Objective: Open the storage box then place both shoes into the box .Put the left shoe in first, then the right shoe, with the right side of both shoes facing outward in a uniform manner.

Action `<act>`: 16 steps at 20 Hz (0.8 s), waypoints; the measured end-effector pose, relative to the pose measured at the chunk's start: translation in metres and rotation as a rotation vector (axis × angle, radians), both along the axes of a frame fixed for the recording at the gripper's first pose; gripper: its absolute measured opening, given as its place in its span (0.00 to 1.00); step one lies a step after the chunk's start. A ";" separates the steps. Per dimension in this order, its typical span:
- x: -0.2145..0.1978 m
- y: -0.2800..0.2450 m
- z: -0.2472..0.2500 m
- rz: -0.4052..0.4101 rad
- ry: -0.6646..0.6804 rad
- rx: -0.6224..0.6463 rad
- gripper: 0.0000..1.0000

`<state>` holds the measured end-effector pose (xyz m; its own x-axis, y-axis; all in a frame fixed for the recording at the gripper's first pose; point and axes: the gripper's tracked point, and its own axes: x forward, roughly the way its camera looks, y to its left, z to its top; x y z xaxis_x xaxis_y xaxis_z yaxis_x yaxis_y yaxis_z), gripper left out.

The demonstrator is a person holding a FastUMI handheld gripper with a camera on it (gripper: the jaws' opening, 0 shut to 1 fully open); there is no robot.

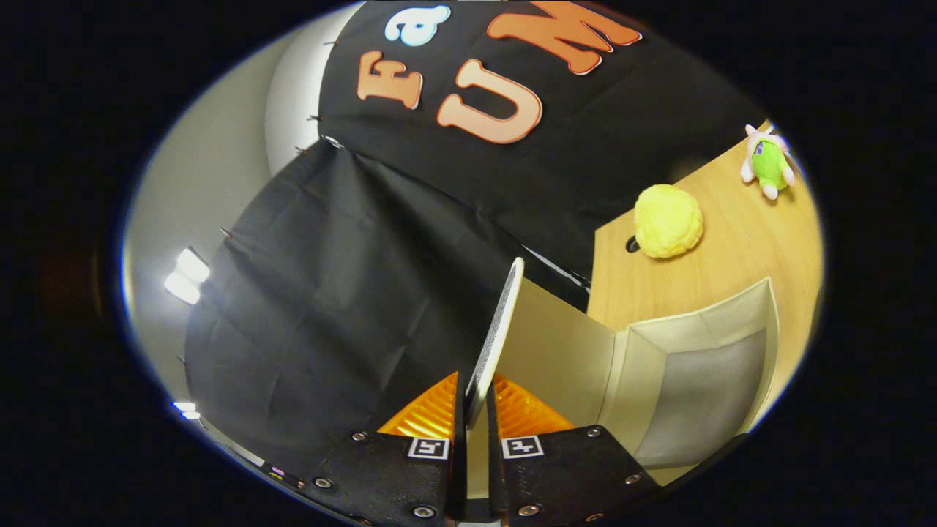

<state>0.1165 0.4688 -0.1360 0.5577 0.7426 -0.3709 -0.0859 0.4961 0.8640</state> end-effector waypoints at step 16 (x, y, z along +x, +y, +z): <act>0.014 -0.057 -0.030 0.072 -0.115 -0.315 0.95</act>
<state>0.1308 0.4115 -0.1660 0.5596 0.6401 -0.5264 -0.2181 0.7265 0.6516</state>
